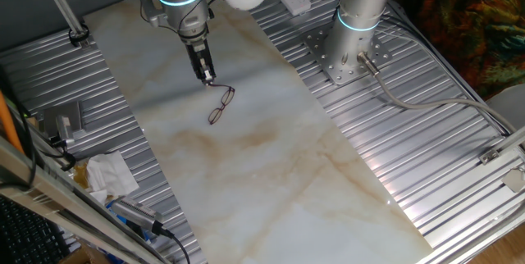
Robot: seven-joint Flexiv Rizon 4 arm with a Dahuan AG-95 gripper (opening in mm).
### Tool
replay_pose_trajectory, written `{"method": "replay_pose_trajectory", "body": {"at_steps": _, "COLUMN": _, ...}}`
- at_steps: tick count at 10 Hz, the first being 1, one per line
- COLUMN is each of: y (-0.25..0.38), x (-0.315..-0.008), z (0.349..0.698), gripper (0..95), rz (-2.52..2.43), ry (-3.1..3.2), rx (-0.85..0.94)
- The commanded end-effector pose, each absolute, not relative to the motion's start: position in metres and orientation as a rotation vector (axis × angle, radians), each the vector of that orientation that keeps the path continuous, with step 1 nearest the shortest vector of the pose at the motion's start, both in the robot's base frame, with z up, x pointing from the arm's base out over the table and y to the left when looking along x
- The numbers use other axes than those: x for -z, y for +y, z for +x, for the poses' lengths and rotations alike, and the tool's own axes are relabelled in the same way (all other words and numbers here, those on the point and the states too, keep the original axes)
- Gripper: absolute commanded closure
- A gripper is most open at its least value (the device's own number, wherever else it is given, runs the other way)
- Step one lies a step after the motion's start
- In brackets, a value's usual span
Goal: Unfold the leg of the glasses (with one hand)
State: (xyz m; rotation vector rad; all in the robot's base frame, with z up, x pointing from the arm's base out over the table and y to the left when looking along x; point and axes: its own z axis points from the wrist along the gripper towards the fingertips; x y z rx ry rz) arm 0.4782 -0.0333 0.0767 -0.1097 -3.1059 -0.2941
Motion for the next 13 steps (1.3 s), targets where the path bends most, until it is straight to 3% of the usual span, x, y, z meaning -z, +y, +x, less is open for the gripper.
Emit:
{"method": "replay_pose_trajectory", "body": {"at_steps": 1, "y": -0.034, "x": -0.077, "z": 0.477, "gripper": 95.0, "rz": -0.107, "ry": -3.105, "rx": 0.309}}
{"method": "replay_pose_trajectory", "body": {"at_steps": 13, "y": -0.007, "x": -0.080, "z": 0.520, "gripper": 95.0, "rz": -0.105, "ry": -3.124, "rx": 0.313}}
